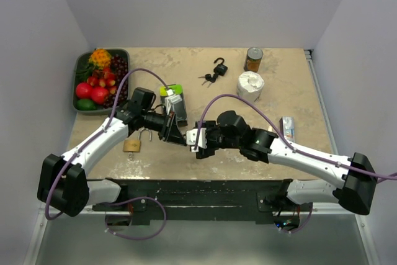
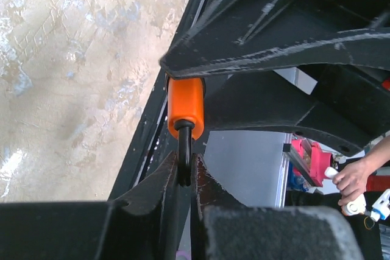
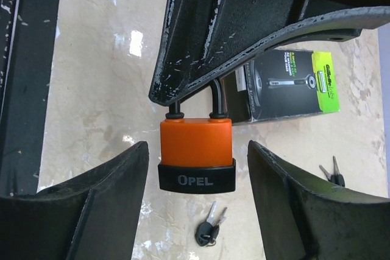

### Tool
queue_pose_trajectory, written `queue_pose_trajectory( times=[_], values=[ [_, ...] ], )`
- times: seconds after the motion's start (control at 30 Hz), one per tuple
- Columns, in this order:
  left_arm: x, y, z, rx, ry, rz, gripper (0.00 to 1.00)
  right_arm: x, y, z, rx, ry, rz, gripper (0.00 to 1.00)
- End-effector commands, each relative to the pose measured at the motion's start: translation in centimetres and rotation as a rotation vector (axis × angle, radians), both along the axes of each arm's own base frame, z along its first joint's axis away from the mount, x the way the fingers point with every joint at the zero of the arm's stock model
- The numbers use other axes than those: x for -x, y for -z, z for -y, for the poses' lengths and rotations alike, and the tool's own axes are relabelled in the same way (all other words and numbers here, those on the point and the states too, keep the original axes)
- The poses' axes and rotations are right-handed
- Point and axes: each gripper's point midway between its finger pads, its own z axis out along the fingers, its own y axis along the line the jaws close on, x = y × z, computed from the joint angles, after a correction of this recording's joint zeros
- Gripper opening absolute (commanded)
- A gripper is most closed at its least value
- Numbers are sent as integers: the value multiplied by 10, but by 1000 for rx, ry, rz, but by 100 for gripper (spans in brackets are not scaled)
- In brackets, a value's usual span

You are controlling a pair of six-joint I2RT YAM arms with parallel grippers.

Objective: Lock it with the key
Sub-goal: Place the lock at the center of the board.

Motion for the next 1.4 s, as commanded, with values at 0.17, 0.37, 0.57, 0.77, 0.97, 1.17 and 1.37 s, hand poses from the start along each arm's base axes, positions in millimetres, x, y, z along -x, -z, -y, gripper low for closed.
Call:
queue_pose_trajectory(
  times=[0.17, 0.37, 0.57, 0.77, 0.97, 1.17, 1.37],
  values=[
    [2, -24, 5, 74, 20, 26, 0, -9, -6, -14, -14, 14, 62, 66],
    [0, -28, 6, 81, 18, 31, 0, -17, -8, -14, -9, 67, 57, 38],
    [-16, -31, -3, 63, -48, 92, 28, -20, -13, -6, -48, 174, -34, 0],
    [-62, -96, -32, 125, -274, 374, 85, -43, 1, 25, -100, 429, -291, 0],
    [-98, -127, -61, 102, -487, 507, 97, -79, 39, 57, -113, 866, -629, 0],
    [-109, -127, -70, 122, -584, 501, 98, -93, 65, 48, -127, 1132, -811, 0],
    [-110, -118, -75, 113, -610, 491, 98, -106, 89, 40, -138, 1286, -860, 0]
  ],
)
